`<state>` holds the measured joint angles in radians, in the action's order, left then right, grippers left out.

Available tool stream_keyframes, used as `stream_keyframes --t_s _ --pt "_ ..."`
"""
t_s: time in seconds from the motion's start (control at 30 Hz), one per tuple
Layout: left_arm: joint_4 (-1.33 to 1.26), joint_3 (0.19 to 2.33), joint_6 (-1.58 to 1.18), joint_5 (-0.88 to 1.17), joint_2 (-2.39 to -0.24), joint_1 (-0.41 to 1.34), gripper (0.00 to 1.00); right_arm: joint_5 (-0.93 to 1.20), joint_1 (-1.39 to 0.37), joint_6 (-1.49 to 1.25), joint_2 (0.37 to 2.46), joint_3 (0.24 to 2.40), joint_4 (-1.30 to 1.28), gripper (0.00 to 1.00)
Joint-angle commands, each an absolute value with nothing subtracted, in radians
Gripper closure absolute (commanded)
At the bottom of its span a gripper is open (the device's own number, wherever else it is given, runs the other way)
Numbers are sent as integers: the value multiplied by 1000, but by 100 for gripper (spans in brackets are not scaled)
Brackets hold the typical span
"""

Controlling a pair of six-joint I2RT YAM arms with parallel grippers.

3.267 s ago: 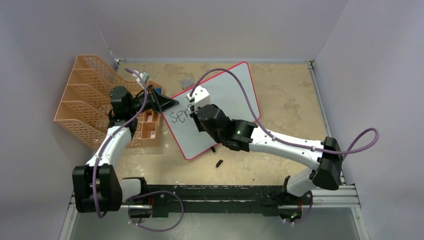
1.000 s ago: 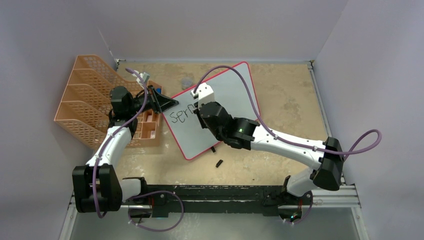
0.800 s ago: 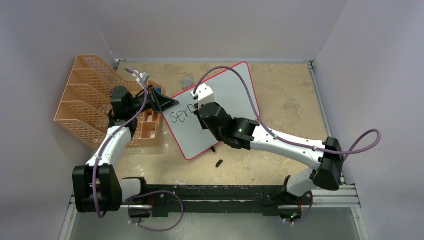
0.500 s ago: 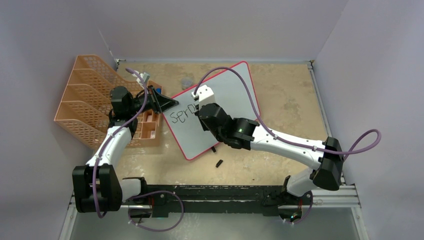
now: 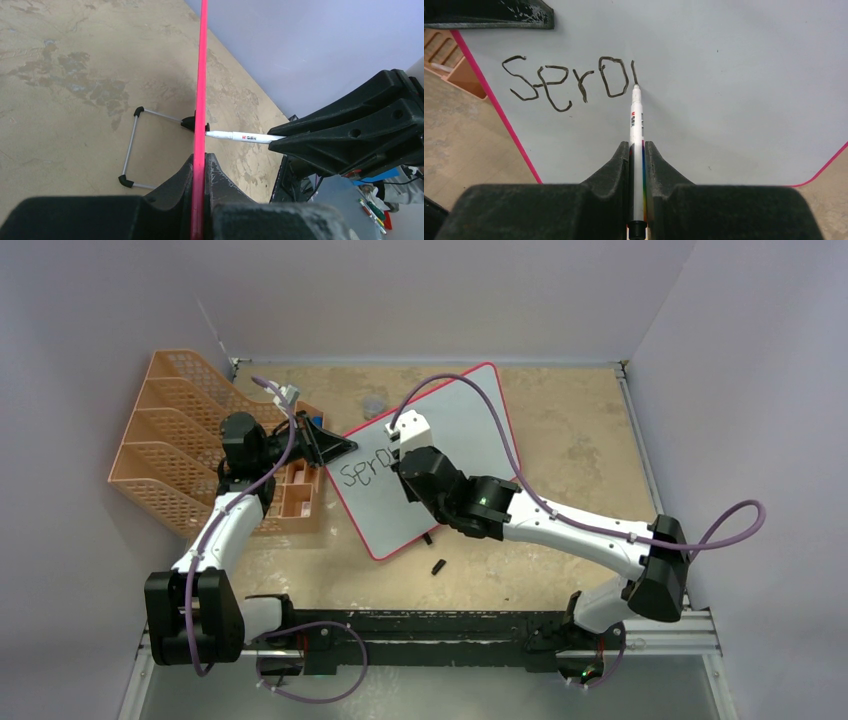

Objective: Write a sentence on the whiteboard

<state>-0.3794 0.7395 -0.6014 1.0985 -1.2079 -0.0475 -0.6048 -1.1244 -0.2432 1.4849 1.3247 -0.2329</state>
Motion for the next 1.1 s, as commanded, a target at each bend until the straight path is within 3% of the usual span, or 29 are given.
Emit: stream_keyframes --t_s 0.0,1.07 --pt "-380 747 -571 1138 -1207 -28 100 -587 -1119 -245 1420 1328 -154 100" --pt "-380 749 -569 1141 -1209 -28 100 -614 -1103 -215 1480 1327 -105 100"
